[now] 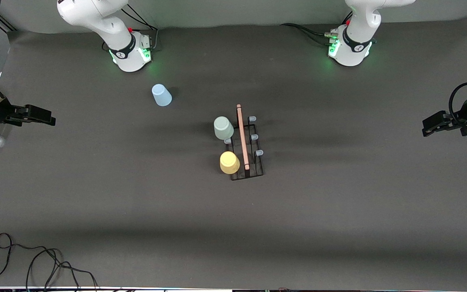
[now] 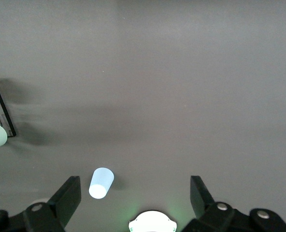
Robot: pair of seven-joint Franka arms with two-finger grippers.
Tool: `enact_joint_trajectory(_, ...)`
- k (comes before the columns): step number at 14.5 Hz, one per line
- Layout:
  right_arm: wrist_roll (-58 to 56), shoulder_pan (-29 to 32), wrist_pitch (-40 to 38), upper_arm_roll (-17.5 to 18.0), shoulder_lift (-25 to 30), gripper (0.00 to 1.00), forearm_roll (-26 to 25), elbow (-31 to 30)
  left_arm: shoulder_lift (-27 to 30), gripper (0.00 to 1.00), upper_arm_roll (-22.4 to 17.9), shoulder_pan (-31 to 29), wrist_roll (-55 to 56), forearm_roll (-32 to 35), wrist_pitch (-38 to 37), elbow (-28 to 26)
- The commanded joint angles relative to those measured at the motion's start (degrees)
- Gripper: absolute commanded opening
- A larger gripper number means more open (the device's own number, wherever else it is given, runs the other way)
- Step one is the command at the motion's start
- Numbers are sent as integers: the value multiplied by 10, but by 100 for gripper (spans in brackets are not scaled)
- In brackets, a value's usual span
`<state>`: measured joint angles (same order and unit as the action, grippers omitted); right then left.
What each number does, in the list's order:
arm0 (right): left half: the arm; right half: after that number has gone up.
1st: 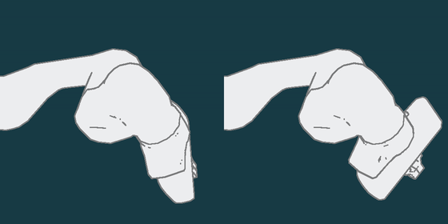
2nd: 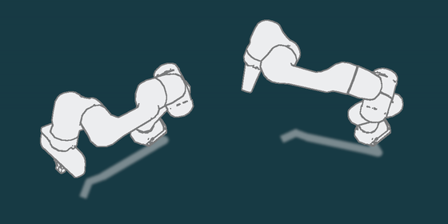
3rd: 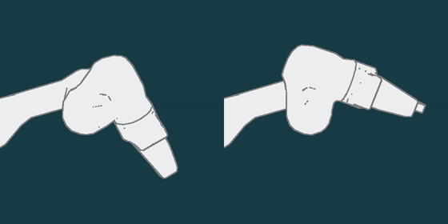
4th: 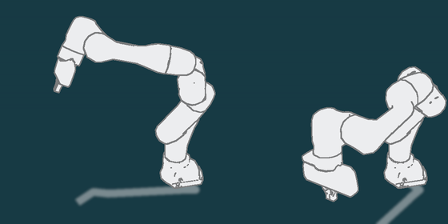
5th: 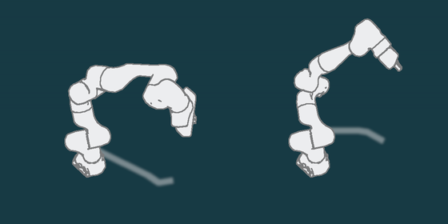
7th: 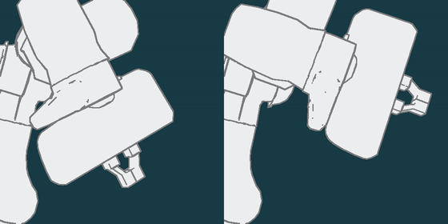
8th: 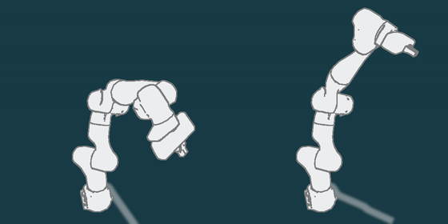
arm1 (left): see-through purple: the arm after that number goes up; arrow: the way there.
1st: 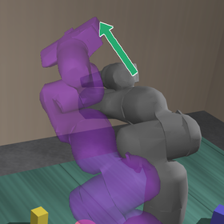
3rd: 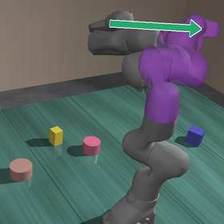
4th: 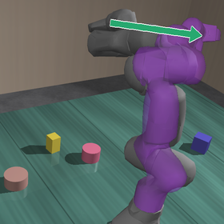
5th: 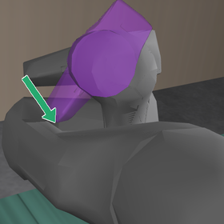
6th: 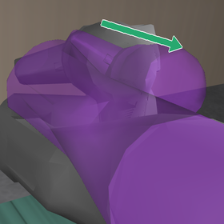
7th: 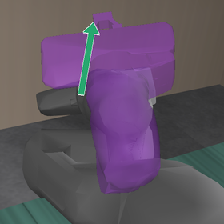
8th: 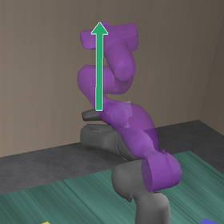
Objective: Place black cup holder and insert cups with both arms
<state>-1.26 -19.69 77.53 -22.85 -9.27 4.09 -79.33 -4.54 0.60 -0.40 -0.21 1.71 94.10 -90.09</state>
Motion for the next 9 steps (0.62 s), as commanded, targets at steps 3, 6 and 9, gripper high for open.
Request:
enact_joint_trajectory(3,-10,171,3,192,45,100,-45,-27,-5,100,-1,4,-7,8,-8,12)
enact_joint_trajectory(6,-12,173,55,197,86,100,-49,-92,-5,100,-1,4,-7,8,-6,12)
enact_joint_trajectory(9,-12,173,91,197,112,100,-49,-135,-5,100,-1,4,-7,8,-4,12)
